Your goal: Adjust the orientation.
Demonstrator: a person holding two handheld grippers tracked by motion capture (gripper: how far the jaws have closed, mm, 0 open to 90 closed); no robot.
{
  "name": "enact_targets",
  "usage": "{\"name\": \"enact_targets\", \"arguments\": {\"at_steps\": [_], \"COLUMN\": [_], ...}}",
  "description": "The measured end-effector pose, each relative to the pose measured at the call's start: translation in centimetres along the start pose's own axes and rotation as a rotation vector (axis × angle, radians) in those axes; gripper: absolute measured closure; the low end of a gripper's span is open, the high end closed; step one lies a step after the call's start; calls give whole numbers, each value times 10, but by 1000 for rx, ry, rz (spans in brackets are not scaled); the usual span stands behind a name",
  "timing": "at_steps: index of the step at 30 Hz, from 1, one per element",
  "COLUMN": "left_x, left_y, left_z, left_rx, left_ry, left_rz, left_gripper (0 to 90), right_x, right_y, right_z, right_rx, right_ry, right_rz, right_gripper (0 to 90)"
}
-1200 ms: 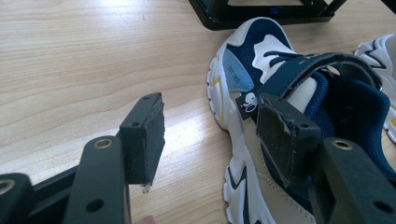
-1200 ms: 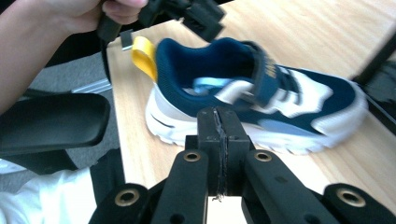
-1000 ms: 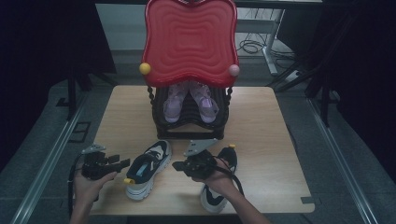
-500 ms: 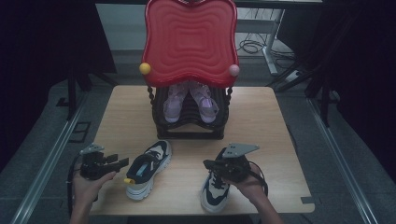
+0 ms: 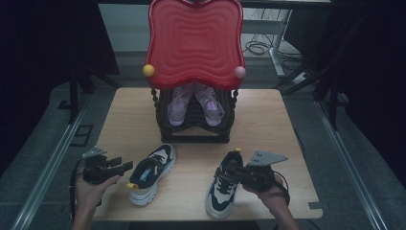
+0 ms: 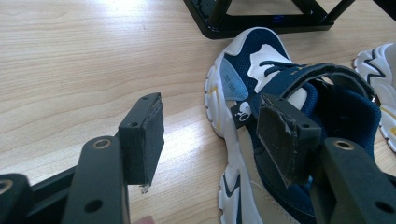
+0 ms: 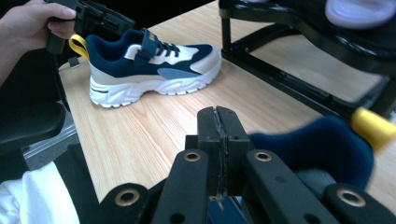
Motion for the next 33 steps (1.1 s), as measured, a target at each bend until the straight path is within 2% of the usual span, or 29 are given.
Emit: {"name": "enact_targets", "arguments": {"at_steps": [5, 11, 17, 25, 33], "left_x": [2, 0, 0, 0, 1], "left_y": [-3, -1, -2, -1, -1], "left_z": [-2, -1, -2, -1, -2], "left_rx": [15, 4, 13, 8, 10], "left_ry": [-4, 0, -1, -6, 1], "left_rz": [4, -3, -5, -5, -5], "left_gripper": [415, 413, 413, 412, 411], "right_x": [-7, -9, -7, 1, 6], "right_y": [7, 18, 24, 20, 12], "right_z": [-17, -34, -52, -76, -85], "right_rx": [5, 18, 42, 89, 127], "right_ry": [-45, -56, -70, -67, -48], "right_rz": [2, -10, -8, 19, 57], "right_gripper": [888, 888, 888, 889, 890]}}
Point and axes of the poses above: each handheld gripper's, and its own axes: y roughly backward along the jaws, z roughly out of its top, x roughly to its left, the point moved 7 cm from there along -y, roughly forward along the jaws, and after that the axes turned 3 degrees about z, right-handed, at the moved point
